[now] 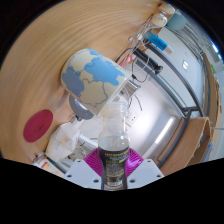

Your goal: Pour water

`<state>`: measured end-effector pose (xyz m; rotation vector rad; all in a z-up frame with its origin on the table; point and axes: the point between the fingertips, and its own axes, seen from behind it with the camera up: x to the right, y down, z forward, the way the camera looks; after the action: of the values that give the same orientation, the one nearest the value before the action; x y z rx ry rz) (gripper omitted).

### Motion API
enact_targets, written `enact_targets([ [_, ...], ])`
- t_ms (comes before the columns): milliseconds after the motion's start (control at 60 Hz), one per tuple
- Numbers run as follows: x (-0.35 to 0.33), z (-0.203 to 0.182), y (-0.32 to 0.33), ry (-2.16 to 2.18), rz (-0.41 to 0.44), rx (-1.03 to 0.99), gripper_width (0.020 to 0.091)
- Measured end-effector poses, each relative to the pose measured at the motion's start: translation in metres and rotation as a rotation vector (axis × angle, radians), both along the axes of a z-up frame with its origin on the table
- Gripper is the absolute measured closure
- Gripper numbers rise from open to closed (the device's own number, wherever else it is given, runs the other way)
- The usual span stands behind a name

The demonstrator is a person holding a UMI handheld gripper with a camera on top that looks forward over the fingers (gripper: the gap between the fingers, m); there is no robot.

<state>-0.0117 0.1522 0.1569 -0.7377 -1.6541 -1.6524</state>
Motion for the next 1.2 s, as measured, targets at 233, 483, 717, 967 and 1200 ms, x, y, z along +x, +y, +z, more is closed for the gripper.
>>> enact_targets([
  [233, 0.014, 0.002, -0.007, 0.288, -0.018, -0.029, 0.0853],
  [483, 0.032, -0.037, -0.026, 1.380, -0.132, -0.377, 0.0854],
  [717, 0.022, -0.066, -0.019, 2.095, -0.148, -0.599, 0.0857],
  [967, 0.024, -0.089, -0.013, 2.174, -0.127, -0.622, 0.0851],
  [1200, 0.024, -0.091, -0.017, 2.147, -0.117, -0.568, 0.0848],
])
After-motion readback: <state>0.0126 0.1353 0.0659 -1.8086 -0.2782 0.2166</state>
